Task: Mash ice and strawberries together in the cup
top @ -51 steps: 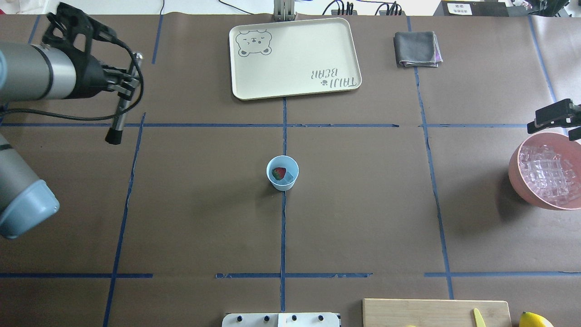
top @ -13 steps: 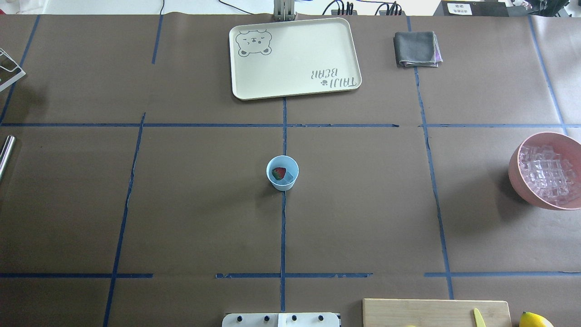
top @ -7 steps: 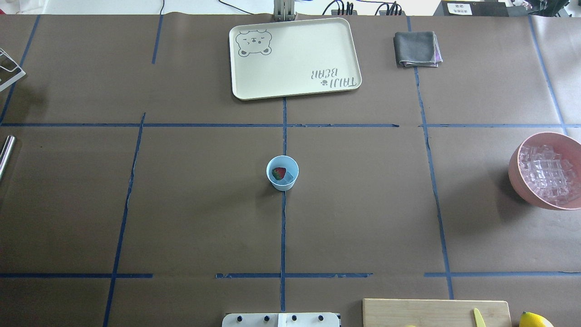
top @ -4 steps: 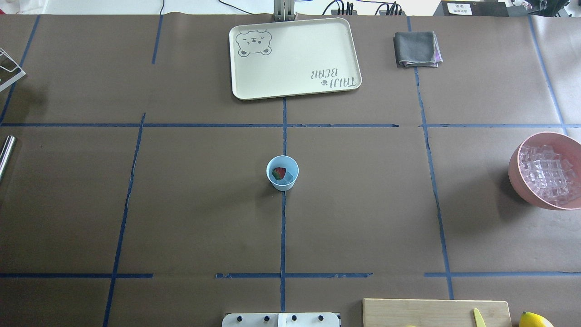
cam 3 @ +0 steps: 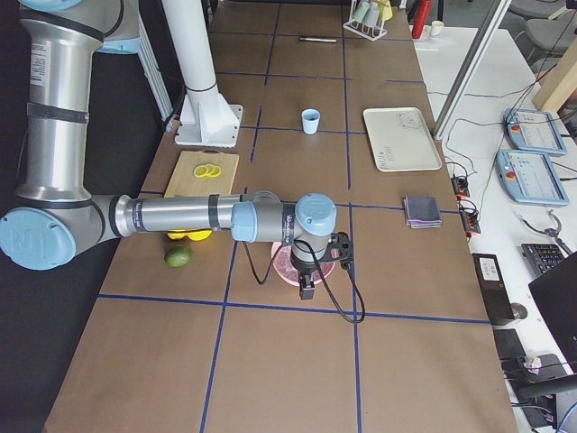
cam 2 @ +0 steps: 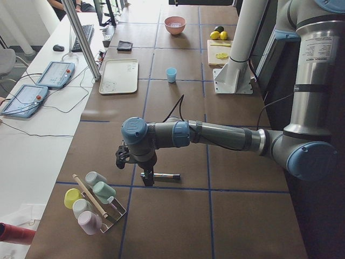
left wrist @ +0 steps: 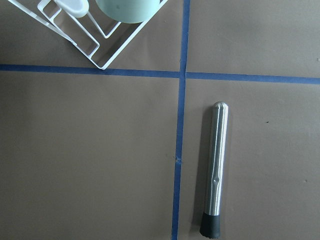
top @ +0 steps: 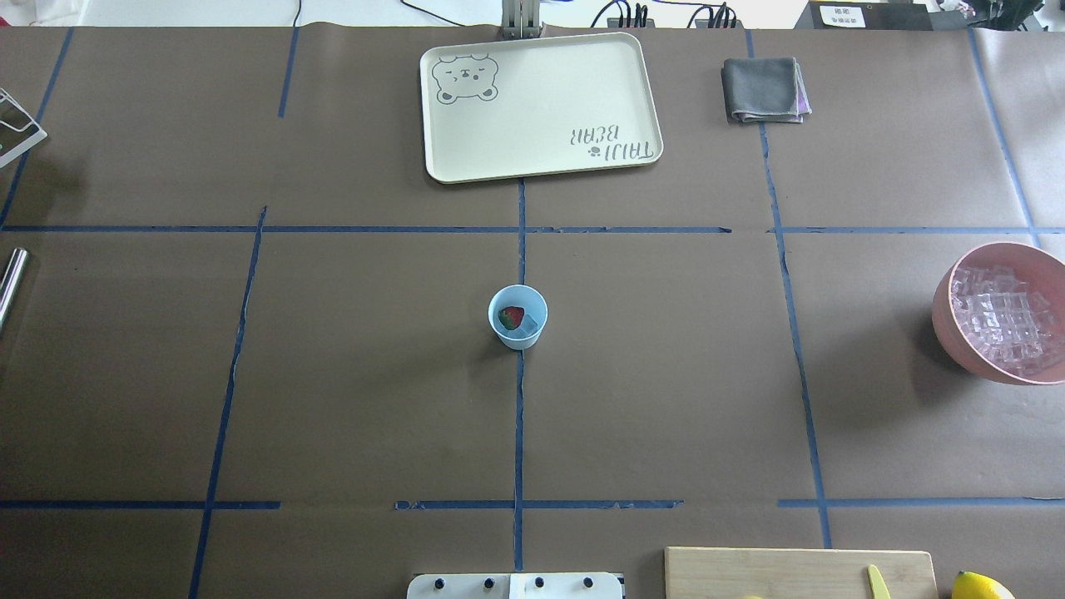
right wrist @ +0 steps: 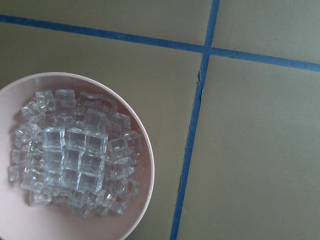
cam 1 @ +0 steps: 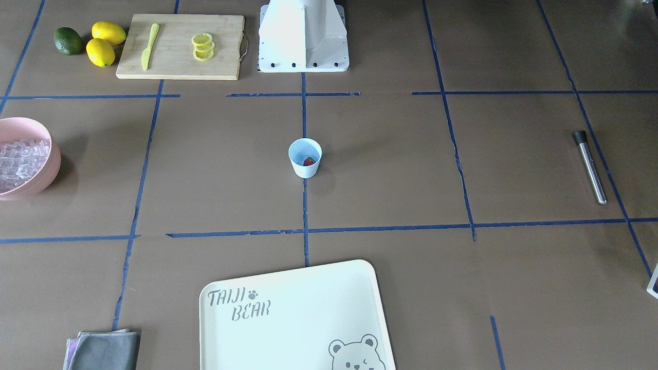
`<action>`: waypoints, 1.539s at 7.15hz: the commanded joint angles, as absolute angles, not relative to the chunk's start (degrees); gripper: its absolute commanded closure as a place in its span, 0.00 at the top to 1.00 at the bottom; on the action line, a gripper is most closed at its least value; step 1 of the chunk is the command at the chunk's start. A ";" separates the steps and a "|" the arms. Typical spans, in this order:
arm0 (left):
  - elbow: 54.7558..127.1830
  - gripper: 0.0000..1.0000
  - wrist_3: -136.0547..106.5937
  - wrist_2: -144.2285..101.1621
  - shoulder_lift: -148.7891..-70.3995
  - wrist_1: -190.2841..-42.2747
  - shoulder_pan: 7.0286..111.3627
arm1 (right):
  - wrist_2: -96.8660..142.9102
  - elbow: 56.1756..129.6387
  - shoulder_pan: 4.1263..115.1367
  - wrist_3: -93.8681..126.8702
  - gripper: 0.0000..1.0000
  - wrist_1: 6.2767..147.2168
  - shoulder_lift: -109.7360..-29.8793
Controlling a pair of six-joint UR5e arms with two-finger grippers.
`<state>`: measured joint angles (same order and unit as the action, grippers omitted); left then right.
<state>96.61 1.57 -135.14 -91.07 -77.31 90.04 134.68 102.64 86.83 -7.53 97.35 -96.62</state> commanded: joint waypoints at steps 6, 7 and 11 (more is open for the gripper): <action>97.12 1.00 1.58 -135.00 -89.83 -78.58 89.91 | 130.37 103.01 88.59 -10.28 0.99 101.60 -94.31; 97.47 1.00 1.58 -135.09 -89.82 -78.57 90.00 | 129.38 102.92 88.51 -10.28 0.99 101.43 -94.31; 97.38 1.00 5.68 -135.09 -88.68 -79.19 90.00 | 129.64 102.57 88.51 -10.28 1.00 101.34 -94.31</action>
<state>97.46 2.98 -135.23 -88.98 -78.89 89.93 129.67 102.68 88.51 -10.23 101.35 -94.37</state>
